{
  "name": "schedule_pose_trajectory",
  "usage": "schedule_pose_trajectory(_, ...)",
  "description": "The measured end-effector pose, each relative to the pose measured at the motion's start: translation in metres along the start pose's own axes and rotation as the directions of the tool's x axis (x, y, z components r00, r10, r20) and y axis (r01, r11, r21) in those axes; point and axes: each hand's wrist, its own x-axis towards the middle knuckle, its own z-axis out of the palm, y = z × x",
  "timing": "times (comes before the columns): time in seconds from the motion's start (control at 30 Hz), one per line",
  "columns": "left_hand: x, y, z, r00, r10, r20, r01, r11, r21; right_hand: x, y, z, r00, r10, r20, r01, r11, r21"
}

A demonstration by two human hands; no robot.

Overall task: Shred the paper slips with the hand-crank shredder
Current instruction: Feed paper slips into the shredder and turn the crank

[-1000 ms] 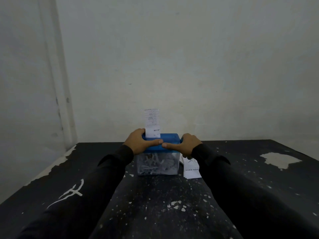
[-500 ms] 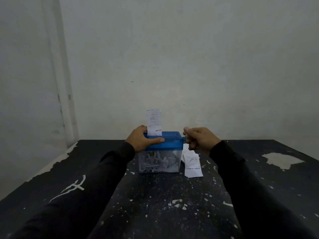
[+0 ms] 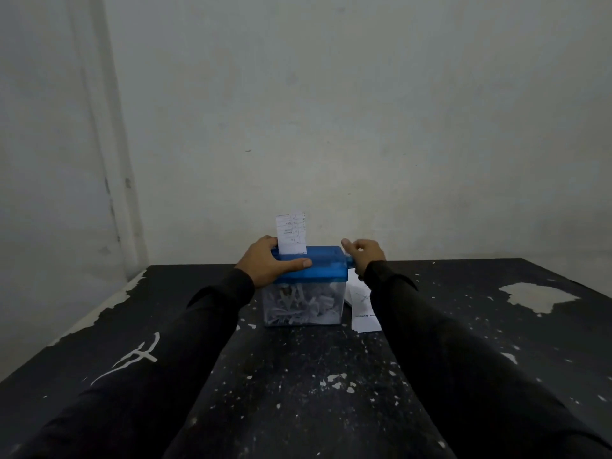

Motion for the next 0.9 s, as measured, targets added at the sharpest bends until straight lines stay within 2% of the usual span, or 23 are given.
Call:
schedule_pose_trajectory(0.07, -0.001, 0.001, 0.0, 1.0, 0.001, 0.004, -0.001, 1.0, -0.008, -0.006, 0.018, 0.004, 0.997, 0.047, 0.063, -0.047, 0.999, 0.005)
schedule_pose_trajectory(0.13, -0.002, 0.005, 0.0, 1.0, 0.008, 0.009, -0.008, 1.0, -0.017, -0.021, 0.031, 0.003, 0.996, 0.049, 0.075, -0.045, 0.997, -0.061)
schedule_pose_trajectory(0.2, 0.0, 0.005, -0.001, 1.0, -0.002, 0.021, 0.002, 1.0, -0.007, -0.044, 0.038, -0.001, 0.998, 0.015, 0.056, -0.007, 0.99, -0.143)
schedule_pose_trajectory(0.27, 0.001, 0.004, -0.002, 1.0, -0.013, 0.019, 0.013, 1.0, 0.009, -0.066, 0.044, -0.003, 0.998, -0.06, 0.012, 0.061, 0.986, -0.153)
schedule_pose_trajectory(0.33, 0.002, 0.002, -0.001, 1.0, -0.021, 0.014, 0.021, 0.999, 0.025, -0.082, 0.045, -0.006, 0.993, -0.111, -0.047, 0.107, 0.991, -0.079)
schedule_pose_trajectory(0.43, 0.002, 0.003, -0.003, 0.999, -0.015, 0.029, 0.014, 0.999, 0.031, -0.094, 0.026, -0.013, 0.986, -0.141, -0.093, 0.153, 0.979, 0.137)
schedule_pose_trajectory(0.5, 0.0, 0.006, -0.004, 0.999, -0.012, 0.031, 0.011, 1.0, 0.025, -0.096, 0.006, -0.021, 0.985, -0.166, -0.057, 0.175, 0.943, 0.284)
schedule_pose_trajectory(0.57, -0.002, 0.01, -0.003, 0.999, -0.011, 0.041, 0.01, 1.0, 0.012, -0.092, -0.009, -0.03, 0.985, -0.171, 0.006, 0.157, 0.919, 0.361)
schedule_pose_trajectory(0.63, -0.002, 0.01, -0.002, 0.999, 0.011, 0.035, -0.012, 1.0, 0.011, -0.08, -0.019, -0.036, 0.977, -0.208, 0.053, 0.177, 0.92, 0.35)
schedule_pose_trajectory(0.73, -0.002, 0.008, -0.002, 1.0, -0.002, 0.008, 0.002, 1.0, 0.011, -0.051, -0.028, -0.037, 0.973, -0.227, 0.027, 0.217, 0.953, 0.212)
schedule_pose_trajectory(0.8, -0.001, 0.004, -0.002, 0.999, -0.014, -0.03, 0.015, 0.999, 0.035, -0.029, -0.027, -0.031, 0.982, -0.185, -0.021, 0.186, 0.97, 0.154)
schedule_pose_trajectory(0.9, -0.005, 0.009, -0.001, 1.0, -0.015, -0.02, 0.016, 0.999, 0.051, -0.005, -0.014, -0.017, 0.997, -0.053, -0.05, 0.062, 0.978, 0.198)
